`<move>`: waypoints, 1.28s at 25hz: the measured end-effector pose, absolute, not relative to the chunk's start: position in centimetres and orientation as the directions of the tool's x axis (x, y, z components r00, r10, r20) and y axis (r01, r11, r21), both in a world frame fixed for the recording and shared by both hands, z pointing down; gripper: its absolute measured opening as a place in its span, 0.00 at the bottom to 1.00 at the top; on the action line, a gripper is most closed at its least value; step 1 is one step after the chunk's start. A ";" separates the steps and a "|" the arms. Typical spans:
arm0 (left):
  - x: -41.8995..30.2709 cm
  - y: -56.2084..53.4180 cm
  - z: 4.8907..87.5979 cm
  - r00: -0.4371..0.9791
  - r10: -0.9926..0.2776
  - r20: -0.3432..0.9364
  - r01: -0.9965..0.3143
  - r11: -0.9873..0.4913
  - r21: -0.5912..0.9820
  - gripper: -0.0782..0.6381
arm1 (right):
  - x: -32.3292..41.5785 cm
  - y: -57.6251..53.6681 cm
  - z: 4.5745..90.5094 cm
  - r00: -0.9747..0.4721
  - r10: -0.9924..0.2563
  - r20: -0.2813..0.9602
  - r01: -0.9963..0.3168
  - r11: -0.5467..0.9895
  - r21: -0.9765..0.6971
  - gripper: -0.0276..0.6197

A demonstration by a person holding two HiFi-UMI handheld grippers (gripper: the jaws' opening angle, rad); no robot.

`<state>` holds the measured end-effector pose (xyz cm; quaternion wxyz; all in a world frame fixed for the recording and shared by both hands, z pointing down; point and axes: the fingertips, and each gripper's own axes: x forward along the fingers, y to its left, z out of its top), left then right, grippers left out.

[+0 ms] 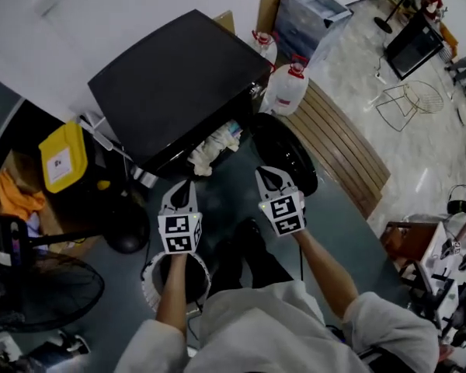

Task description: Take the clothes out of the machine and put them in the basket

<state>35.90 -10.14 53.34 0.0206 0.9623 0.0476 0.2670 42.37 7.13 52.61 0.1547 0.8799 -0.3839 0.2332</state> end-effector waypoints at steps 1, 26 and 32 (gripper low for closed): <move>36.5 -10.0 53.9 0.852 0.092 0.515 0.067 -0.996 0.066 0.13 | 43.0 7.1 53.3 0.583 -0.613 0.534 -0.760 -0.644 0.090 0.08; 38.3 -10.1 72.9 0.828 0.013 0.560 -0.049 -0.994 0.095 0.13 | 47.5 5.7 72.9 0.511 -0.656 0.555 -0.817 -0.571 0.077 0.08; 39.4 -11.3 78.4 0.832 0.009 0.555 -0.066 -0.991 0.115 0.13 | 47.8 5.1 78.5 0.519 -0.639 0.568 -0.809 -0.582 0.085 0.08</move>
